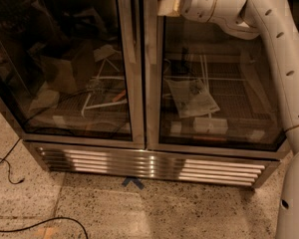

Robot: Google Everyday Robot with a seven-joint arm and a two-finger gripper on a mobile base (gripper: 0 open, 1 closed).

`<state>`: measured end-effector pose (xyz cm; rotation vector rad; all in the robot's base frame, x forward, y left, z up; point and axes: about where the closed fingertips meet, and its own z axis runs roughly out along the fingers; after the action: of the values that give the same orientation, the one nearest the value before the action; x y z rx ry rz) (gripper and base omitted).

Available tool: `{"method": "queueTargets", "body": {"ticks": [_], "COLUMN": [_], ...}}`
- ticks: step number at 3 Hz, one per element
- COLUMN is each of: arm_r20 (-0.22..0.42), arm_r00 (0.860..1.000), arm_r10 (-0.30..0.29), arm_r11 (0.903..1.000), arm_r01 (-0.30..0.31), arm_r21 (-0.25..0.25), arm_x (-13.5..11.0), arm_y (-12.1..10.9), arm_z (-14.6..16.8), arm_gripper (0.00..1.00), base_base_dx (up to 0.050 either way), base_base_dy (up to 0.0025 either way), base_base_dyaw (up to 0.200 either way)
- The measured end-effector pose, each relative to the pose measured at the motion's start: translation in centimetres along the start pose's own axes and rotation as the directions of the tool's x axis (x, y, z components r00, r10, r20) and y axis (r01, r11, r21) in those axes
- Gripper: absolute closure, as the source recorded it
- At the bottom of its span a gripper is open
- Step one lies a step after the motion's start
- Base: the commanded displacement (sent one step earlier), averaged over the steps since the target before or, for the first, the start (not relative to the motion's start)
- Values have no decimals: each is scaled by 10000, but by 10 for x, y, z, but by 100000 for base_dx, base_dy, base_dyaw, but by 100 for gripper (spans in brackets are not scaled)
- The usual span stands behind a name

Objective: Pick orange can from top drawer and place on counter

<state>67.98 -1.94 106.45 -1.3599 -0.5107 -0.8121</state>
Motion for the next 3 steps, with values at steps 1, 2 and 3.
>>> {"method": "queueTargets", "body": {"ticks": [1, 2, 3], "arm_r20": [9, 138, 138], "arm_r00": [10000, 9999, 9999], "arm_r10": [-4, 19, 19], "arm_r11": [10000, 10000, 10000], "arm_r01": [4, -19, -19], "arm_r21": [22, 47, 47], "arm_x": [0, -4, -4], "arm_y": [0, 1, 1], "arm_z": [0, 3, 3], "arm_gripper": [0, 23, 46], "base_base_dx": [0, 0, 0], "base_base_dy": [0, 0, 0], "base_base_dyaw": [0, 0, 0]}}
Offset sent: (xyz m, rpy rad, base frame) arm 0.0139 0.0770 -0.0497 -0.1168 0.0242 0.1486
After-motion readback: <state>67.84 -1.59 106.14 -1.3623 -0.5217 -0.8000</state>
